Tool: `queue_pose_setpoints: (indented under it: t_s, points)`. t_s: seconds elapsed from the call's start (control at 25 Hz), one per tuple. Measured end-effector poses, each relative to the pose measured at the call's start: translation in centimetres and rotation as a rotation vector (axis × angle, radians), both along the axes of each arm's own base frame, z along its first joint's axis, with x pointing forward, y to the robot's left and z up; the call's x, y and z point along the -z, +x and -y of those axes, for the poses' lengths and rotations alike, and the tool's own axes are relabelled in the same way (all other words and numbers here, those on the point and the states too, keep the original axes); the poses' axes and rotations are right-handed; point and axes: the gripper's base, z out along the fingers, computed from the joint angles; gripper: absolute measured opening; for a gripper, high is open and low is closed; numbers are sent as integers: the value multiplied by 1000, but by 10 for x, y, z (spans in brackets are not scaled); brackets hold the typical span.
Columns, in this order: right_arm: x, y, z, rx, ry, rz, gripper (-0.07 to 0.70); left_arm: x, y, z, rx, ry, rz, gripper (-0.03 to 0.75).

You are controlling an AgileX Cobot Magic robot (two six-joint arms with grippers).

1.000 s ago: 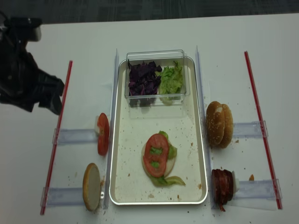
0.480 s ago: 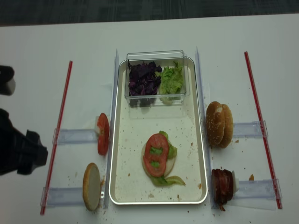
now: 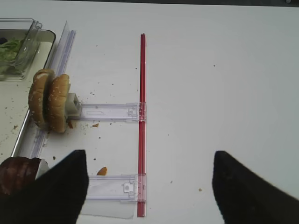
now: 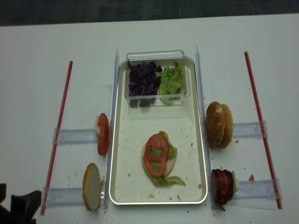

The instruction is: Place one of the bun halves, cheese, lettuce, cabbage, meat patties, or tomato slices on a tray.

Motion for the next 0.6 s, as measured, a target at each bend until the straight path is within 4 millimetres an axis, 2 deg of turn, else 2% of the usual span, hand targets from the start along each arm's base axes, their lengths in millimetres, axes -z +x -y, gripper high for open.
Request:
queue_pose_setpoints:
  t_s: [0.36,0.6]
  points:
    - [0,0,0,0,0,0,571,12,-35,0,-19,-24,174,493]
    - [0,0,0,0,0,0,571,16,-44,-2,-53,-37,257,493]
